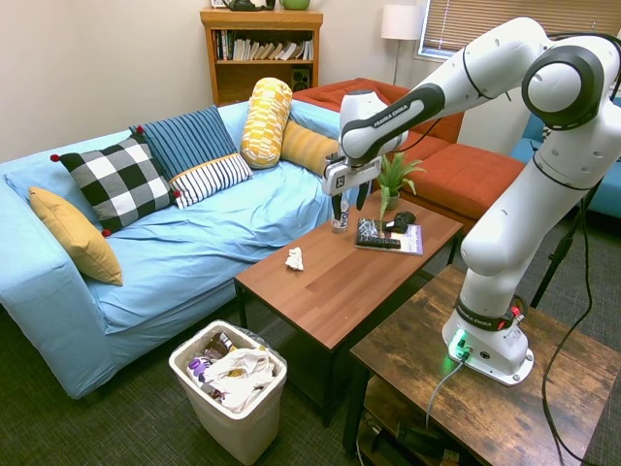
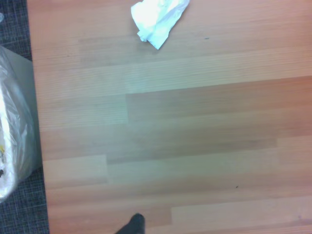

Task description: Throw the tissue in the trash bin

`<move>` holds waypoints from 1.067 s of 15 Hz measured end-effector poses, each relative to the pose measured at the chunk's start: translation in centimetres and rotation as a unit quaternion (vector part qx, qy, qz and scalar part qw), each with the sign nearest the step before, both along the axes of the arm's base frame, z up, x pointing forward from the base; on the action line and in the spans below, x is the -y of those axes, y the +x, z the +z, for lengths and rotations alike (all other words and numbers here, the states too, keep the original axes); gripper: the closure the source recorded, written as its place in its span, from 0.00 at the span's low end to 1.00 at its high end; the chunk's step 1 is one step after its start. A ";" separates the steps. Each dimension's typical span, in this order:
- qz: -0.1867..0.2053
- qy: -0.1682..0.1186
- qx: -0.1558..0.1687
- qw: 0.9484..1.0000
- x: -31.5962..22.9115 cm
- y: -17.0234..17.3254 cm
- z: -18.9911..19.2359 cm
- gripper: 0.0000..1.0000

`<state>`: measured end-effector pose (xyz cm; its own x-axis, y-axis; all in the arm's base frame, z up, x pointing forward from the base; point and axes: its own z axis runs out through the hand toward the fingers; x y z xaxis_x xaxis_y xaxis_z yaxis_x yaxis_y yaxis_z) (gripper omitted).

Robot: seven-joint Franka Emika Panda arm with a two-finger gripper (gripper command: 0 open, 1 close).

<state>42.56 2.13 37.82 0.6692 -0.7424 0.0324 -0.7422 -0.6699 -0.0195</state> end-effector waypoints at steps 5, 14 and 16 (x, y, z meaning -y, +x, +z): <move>-0.006 0.003 0.007 1.000 0.0 1.1 -0.8 0.00; -0.123 0.022 -0.017 0.992 -3.0 13.1 -10.9 0.00; -0.149 0.018 -0.028 0.988 -3.3 15.4 -13.8 0.00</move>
